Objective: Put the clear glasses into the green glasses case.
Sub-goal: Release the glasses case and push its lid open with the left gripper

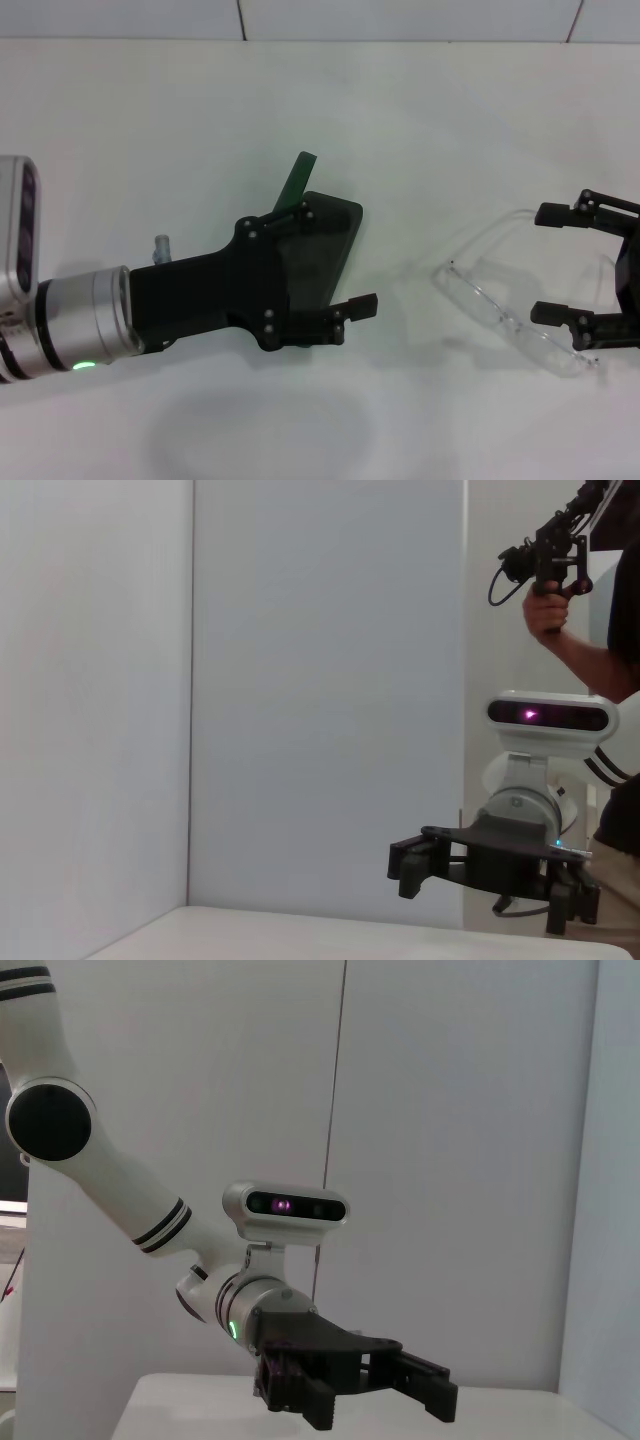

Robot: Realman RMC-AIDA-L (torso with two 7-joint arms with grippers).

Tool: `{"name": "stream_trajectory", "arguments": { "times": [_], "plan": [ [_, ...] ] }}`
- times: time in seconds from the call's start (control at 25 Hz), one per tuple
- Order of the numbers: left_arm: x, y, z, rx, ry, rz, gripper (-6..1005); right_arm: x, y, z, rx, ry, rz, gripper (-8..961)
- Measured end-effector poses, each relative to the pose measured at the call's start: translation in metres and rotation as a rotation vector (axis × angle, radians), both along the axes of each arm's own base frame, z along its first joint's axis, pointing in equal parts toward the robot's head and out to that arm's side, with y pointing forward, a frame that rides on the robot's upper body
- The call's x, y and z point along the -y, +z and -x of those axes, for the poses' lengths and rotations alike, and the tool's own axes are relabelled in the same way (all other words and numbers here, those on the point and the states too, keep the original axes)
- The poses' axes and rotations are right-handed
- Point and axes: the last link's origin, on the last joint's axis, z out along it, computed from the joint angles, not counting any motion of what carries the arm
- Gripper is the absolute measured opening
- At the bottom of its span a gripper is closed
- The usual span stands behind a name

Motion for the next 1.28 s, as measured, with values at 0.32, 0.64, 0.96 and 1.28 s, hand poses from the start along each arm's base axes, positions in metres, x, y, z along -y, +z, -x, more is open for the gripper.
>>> {"name": "stream_trajectory", "arguments": {
  "times": [0.32,0.64,0.96,1.28],
  "plan": [
    [-0.025,0.022,-0.002,0.032,0.136,0.02,878,-0.001,0.002,-0.001,-0.002,-0.001,-0.019,857],
    [-0.06,0.042,-0.025,-0.199,0.323,0.103,877,0.0,0.007,-0.006,-0.003,-0.023,-0.044,857],
    [-0.067,0.05,-0.038,-0.326,0.456,0.114,876,-0.001,0.007,-0.008,0.008,-0.026,-0.056,858],
    [-0.072,0.041,-0.027,-0.396,0.571,0.103,875,-0.003,0.007,-0.008,0.022,-0.023,-0.062,858]
  ]
}}
